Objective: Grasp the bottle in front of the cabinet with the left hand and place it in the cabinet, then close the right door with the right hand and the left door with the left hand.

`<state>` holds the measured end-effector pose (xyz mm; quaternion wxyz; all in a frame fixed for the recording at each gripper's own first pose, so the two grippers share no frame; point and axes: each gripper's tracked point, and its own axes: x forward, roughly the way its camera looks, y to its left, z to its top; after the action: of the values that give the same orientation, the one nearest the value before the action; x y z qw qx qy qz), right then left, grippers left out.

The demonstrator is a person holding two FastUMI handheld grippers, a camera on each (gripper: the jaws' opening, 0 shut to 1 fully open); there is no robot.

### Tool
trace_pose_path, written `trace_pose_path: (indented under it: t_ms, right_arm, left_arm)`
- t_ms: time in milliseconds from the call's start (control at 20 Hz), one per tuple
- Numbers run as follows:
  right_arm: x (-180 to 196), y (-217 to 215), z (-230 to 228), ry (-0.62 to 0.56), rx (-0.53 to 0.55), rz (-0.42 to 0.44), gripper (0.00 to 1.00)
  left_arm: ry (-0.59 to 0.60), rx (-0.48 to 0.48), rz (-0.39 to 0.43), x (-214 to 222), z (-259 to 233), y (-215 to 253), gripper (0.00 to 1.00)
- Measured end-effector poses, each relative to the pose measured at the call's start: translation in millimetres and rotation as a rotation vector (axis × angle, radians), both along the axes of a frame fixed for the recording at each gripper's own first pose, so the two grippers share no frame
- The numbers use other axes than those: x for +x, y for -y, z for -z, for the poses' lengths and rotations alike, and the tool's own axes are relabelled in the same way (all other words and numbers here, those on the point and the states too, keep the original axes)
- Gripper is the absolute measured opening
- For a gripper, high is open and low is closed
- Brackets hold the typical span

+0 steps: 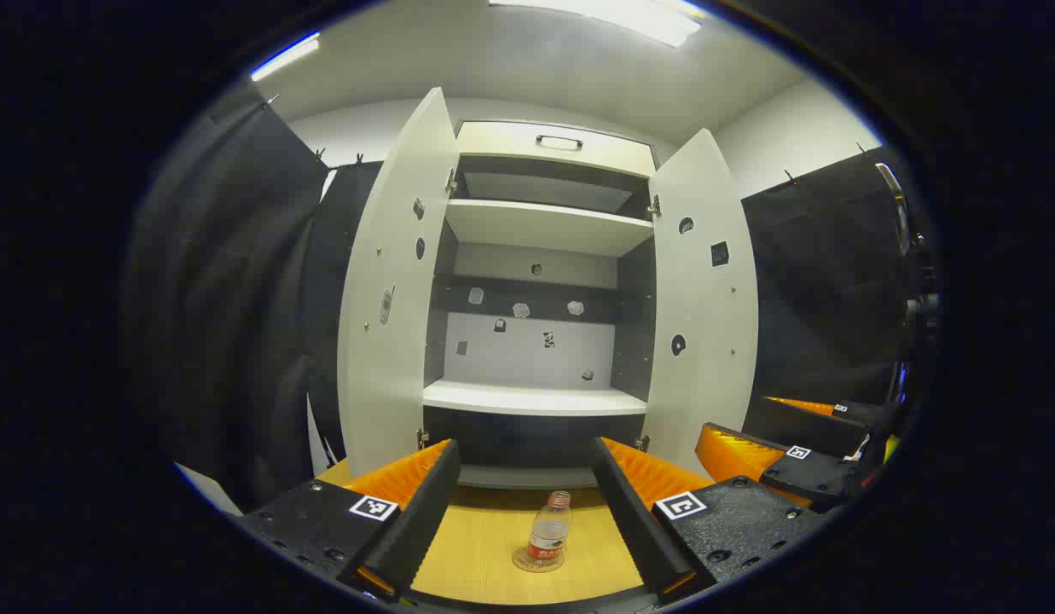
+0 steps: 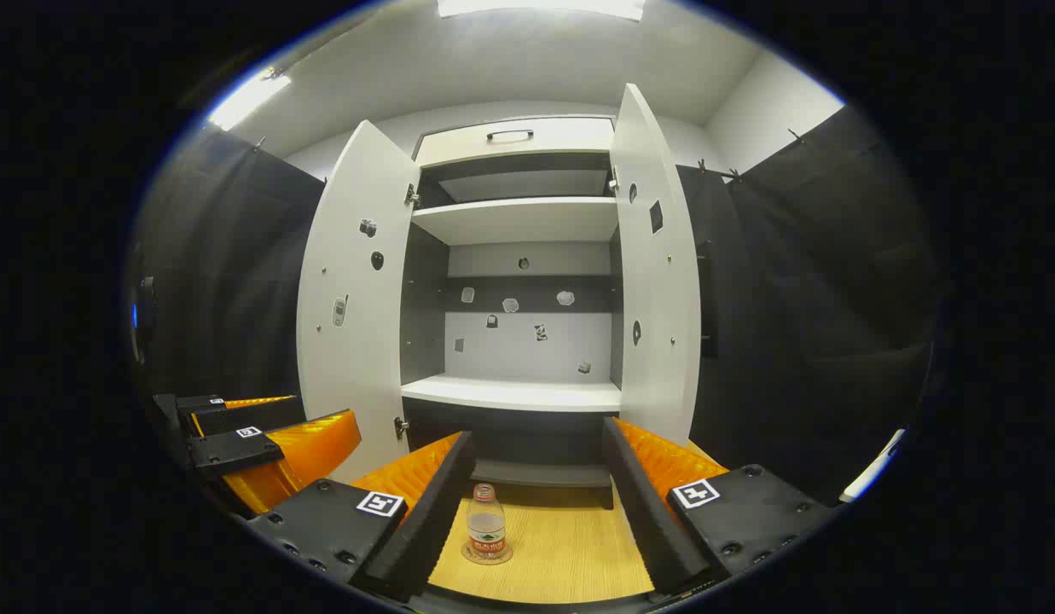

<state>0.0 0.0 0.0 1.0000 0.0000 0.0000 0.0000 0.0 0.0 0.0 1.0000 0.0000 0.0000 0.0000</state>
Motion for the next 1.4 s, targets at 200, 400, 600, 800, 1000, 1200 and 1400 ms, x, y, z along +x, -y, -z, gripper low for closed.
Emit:
trace_pose_path:
  t_ms: [200, 400, 600, 800, 1000, 1200, 1400]
  right_arm:
    - [-5, -5, -1, 0.006, -0.009, -0.007, 0.98]
    - [-8, -8, 2, -0.001, -0.014, -0.007, 0.98]
    - [-10, -8, 4, -0.008, -0.021, 0.0, 0.98]
    - [-13, -9, 2, -0.003, -0.027, 0.003, 0.98]
    - [-14, -11, 3, -0.002, -0.031, 0.002, 0.98]
    - [-17, -7, 3, -0.007, -0.036, 0.014, 0.98]
    - [-19, 2, 2, -0.017, -0.047, 0.026, 0.98]
  left_arm:
    - [-0.01, -0.008, 0.001, -3, 2, -3, 0.94]
    - [-0.019, -0.027, 0.0, -5, 5, -6, 0.94]
    - [-0.019, -0.028, -0.001, -7, 5, -8, 0.94]
    - [-0.013, -0.021, -0.002, -10, 3, -9, 0.94]
    - [-0.024, -0.026, -0.006, -11, 11, -9, 0.94]
    - [-0.053, 0.003, -0.002, -4, 44, -6, 0.94]
    - [-0.123, 0.034, 0.008, 8, 98, -3, 0.95]
